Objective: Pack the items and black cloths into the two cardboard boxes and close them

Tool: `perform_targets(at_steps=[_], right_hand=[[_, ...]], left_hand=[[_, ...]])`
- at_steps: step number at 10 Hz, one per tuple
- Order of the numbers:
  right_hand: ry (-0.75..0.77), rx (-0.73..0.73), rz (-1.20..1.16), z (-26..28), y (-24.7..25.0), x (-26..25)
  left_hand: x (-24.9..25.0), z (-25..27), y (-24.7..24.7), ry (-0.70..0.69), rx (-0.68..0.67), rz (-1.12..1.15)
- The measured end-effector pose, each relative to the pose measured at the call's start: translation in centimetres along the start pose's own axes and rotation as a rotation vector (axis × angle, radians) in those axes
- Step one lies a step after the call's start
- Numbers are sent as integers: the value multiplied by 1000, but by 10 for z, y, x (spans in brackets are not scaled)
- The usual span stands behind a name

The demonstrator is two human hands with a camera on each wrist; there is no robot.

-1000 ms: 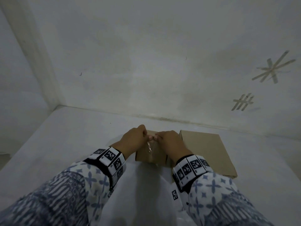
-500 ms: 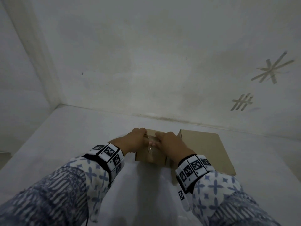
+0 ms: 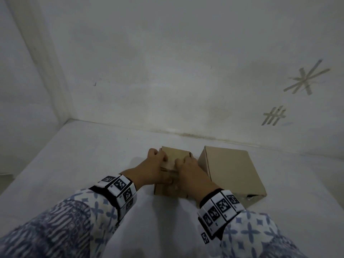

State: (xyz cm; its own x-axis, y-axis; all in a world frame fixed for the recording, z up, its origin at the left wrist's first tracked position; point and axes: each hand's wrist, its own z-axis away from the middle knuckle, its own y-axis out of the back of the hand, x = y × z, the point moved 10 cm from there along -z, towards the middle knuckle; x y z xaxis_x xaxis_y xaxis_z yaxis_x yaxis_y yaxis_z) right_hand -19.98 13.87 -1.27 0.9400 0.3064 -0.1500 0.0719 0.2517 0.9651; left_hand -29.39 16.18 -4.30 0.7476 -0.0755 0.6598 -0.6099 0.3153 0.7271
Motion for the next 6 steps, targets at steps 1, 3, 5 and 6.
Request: perform_targets(at_steps=[1, 3, 5, 6], right_hand=[[5, 15, 19, 10, -7, -1], [-39, -69, 43, 17, -28, -2], [-10, -156, 30, 24, -18, 5], [-15, -147, -34, 23, -1, 14]], left_hand=[[1, 6, -10, -21, 39, -4], [-2, 16, -22, -63, 26, -20], [-8, 25, -10, -65, 47, 75], [-19, 34, 2, 6, 117, 184]])
